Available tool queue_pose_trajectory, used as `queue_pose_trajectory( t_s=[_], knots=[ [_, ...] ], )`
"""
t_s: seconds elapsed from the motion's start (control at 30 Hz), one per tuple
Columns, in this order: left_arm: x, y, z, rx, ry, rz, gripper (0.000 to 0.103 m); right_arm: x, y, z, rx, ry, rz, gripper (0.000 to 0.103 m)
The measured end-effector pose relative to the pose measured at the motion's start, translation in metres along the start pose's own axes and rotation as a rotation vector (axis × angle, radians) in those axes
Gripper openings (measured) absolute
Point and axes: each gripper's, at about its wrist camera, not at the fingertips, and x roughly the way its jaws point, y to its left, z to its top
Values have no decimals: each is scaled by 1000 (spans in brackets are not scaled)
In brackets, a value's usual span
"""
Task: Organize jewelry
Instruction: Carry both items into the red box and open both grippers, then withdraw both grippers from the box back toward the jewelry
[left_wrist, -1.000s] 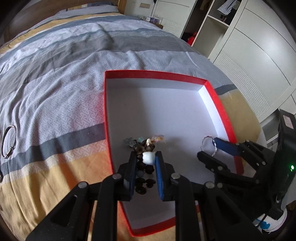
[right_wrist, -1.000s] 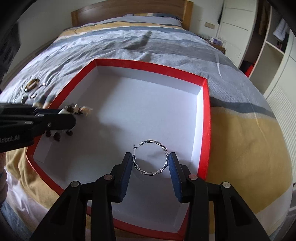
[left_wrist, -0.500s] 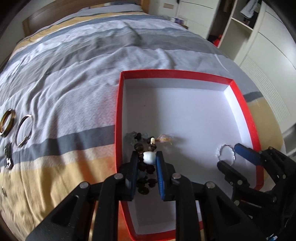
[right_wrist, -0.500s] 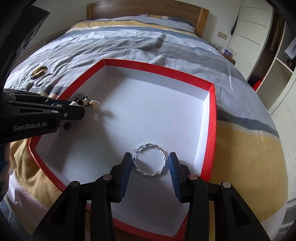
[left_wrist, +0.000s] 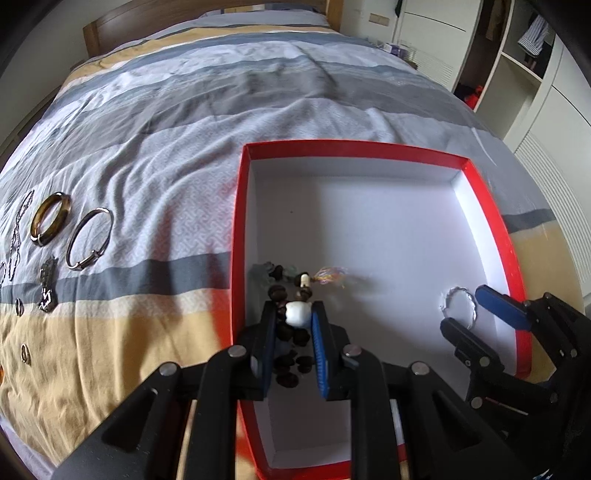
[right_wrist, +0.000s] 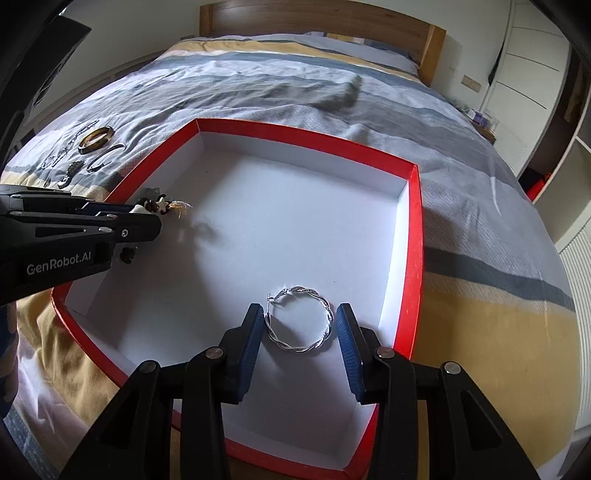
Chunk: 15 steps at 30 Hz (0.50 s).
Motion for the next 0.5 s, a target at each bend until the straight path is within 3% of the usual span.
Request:
queue_pose_trajectory(
  t_s=[0.2, 0.37, 0.5],
  knots=[
    [0, 5, 0, -1, 2, 0, 19, 1, 5, 4, -16, 6, 14, 42],
    [0, 4, -1, 38, 5, -20, 19, -3, 10, 5, -27, 26, 37, 51],
    [-2, 11, 3, 10, 26, -92, 19, -13, 9, 5, -14, 27, 29, 65]
  ],
)
